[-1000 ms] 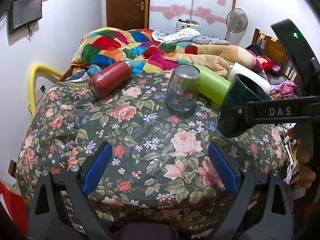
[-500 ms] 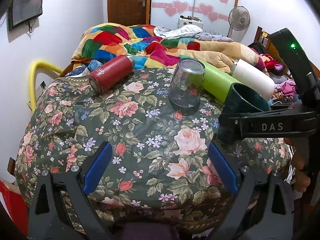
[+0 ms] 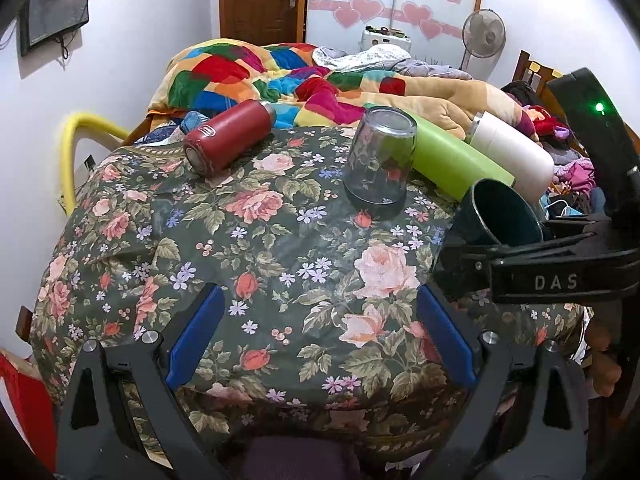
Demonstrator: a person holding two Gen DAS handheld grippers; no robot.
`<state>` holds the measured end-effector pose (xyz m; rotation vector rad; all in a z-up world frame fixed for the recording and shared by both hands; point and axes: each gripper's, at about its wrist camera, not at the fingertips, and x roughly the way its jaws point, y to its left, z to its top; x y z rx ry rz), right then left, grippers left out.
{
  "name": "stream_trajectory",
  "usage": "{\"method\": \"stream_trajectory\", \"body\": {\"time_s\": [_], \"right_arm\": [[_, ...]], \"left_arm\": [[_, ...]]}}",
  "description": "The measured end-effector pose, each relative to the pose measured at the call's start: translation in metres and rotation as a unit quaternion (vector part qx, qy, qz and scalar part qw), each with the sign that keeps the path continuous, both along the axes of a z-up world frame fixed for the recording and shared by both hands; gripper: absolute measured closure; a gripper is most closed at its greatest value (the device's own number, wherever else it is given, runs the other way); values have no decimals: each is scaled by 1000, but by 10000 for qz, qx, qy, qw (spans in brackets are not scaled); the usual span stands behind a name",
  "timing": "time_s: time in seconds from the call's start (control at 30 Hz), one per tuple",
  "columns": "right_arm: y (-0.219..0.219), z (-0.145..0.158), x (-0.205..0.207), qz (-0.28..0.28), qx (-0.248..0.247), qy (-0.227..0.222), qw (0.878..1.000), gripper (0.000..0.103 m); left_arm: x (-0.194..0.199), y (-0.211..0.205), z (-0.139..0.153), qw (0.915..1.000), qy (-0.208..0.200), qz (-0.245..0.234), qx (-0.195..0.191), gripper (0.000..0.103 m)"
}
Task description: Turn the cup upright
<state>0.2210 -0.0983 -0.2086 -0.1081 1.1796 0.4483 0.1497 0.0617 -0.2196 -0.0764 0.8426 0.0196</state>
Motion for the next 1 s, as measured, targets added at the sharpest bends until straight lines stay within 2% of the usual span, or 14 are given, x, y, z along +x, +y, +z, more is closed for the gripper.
{"method": "stream_trajectory", "body": {"time_s": [0.17, 0.33, 0.47, 0.53, 0.67, 0.83, 1.0], "right_arm": [[-4, 7, -11, 20, 106, -9, 9999, 30], [-19, 30, -30, -58, 263, -246, 9993, 30], [-37, 67, -54, -188, 447, -736, 9961, 30], [-48, 92, -70, -268, 537, -1123, 9919, 30], [-67, 145, -104, -419, 760, -1971, 9765, 30], [-88, 205, -156, -597, 1116, -3039, 9443, 30], [-94, 234, -199, -671, 1381, -3783, 9129, 30]], "left_arm": [[-11, 0, 10, 10000, -85, 44, 19, 6], [-25, -5, 33, 9995, -325, -1, -24, 6], [-40, -12, 65, 9976, -681, -81, -47, 6], [-47, -16, 82, 9959, -899, -107, -47, 6], [-73, -26, 132, 9876, -1546, -211, -155, 6], [-112, -40, 182, 9711, -2359, -327, -130, 6], [-156, -53, 219, 9493, -3130, -304, -35, 4]]}}
